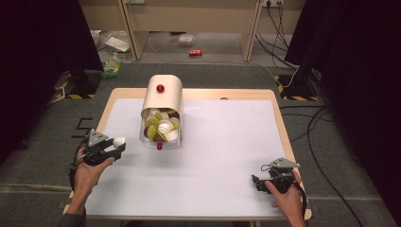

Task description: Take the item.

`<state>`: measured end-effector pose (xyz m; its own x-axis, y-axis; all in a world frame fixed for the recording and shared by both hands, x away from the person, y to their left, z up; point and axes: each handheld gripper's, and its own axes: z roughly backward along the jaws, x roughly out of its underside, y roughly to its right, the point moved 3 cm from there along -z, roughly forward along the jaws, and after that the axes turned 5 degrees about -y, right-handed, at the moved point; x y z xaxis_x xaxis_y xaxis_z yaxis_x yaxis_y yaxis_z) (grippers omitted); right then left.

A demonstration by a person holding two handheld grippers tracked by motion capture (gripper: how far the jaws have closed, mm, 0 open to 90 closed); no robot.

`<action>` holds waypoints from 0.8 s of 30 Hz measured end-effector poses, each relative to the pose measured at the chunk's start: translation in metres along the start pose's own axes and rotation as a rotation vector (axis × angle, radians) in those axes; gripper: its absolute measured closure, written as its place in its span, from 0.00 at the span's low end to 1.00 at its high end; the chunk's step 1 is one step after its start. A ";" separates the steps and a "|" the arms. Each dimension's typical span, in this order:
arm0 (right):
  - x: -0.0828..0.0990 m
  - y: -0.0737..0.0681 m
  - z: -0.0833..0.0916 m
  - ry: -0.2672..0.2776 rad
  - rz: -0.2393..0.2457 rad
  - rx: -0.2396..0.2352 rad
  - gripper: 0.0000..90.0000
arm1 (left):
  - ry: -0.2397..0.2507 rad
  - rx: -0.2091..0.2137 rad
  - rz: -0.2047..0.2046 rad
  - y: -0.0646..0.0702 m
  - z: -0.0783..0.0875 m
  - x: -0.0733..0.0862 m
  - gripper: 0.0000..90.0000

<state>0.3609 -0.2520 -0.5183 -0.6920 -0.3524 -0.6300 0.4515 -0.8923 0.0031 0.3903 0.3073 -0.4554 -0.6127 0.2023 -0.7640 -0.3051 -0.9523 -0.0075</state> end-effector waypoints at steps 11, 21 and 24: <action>0.000 0.000 0.000 0.000 0.000 0.000 0.02 | -0.013 -0.005 -0.002 0.000 -0.004 0.004 0.51; 0.000 0.000 0.000 0.000 0.000 0.000 0.02 | -0.038 -0.015 -0.024 0.006 -0.011 0.008 0.51; 0.000 0.000 0.000 0.000 0.000 0.000 0.02 | -0.055 -0.031 -0.047 0.008 -0.015 0.010 0.51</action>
<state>0.3610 -0.2520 -0.5183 -0.6920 -0.3523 -0.6300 0.4516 -0.8922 0.0029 0.3923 0.2984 -0.4729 -0.6378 0.2587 -0.7254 -0.3123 -0.9479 -0.0634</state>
